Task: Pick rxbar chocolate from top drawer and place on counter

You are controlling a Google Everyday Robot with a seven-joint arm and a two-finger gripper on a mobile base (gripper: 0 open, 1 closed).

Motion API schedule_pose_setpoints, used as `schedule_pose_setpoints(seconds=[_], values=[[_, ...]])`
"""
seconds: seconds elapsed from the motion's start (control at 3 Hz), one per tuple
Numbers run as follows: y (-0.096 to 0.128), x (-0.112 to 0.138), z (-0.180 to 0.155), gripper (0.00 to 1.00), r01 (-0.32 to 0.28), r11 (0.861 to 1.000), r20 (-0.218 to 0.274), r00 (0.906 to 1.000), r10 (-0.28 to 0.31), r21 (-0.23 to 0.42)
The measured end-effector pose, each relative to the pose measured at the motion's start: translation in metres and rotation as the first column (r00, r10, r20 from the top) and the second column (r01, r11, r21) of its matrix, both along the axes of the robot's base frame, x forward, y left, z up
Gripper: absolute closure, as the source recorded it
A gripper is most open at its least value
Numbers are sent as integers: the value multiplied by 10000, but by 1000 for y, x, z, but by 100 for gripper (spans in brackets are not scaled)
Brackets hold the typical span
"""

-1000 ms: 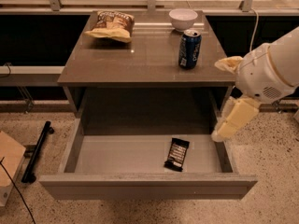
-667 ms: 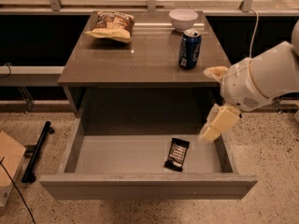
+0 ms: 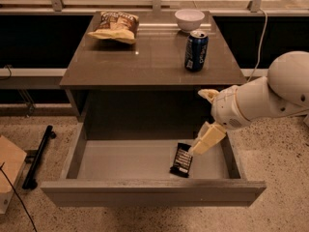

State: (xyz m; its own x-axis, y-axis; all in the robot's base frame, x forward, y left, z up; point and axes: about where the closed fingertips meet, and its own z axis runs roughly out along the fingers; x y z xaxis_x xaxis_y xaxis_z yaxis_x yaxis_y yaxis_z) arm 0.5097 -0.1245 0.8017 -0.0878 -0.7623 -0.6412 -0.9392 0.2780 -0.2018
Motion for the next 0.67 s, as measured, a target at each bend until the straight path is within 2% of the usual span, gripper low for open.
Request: schedule_pose_setpoints(seconds=[0.67], values=[[4,4,-18,0,52,9999,-39,10000,-53,-138]])
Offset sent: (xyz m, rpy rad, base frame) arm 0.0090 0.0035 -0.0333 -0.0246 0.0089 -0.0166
